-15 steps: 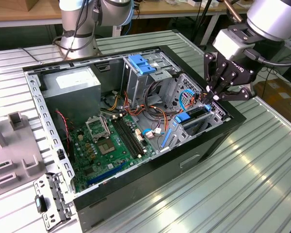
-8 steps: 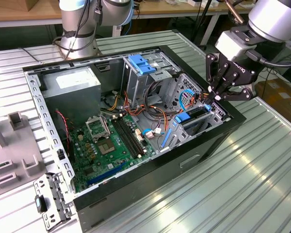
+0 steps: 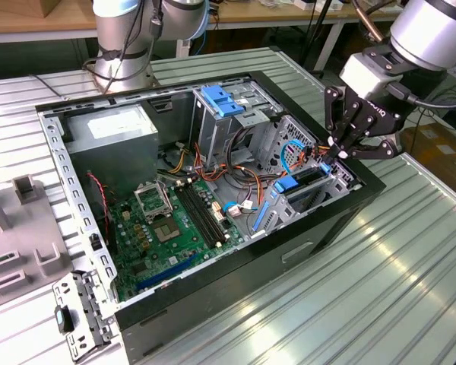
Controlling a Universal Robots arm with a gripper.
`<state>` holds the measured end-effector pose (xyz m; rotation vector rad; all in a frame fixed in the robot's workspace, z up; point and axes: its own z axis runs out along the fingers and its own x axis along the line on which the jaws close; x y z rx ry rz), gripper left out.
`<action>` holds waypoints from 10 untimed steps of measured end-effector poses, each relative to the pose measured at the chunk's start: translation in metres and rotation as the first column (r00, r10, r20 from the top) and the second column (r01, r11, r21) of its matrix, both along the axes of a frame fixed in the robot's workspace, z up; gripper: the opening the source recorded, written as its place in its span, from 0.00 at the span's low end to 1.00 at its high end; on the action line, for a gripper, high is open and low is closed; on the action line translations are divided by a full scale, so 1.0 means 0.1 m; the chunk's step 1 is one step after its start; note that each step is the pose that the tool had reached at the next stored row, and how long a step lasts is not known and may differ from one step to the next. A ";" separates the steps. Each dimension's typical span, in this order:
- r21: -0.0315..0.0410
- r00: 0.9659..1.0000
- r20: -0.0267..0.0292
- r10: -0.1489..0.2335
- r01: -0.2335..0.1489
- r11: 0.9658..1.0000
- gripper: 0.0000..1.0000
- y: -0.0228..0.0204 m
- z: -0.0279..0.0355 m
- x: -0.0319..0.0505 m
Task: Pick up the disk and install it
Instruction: 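Insert the disk into the insertion slot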
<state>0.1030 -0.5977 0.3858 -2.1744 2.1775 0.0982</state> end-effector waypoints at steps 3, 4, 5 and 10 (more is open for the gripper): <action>0.000 1.000 0.000 0.000 0.000 1.000 0.11 0.000 -0.009 0.065; 0.000 1.000 0.000 0.000 0.000 1.000 0.11 0.000 -0.008 0.094; 0.000 1.000 0.000 0.000 0.000 1.000 0.11 0.000 -0.008 0.110; 0.000 1.000 0.000 0.000 0.000 1.000 0.11 0.000 -0.008 0.151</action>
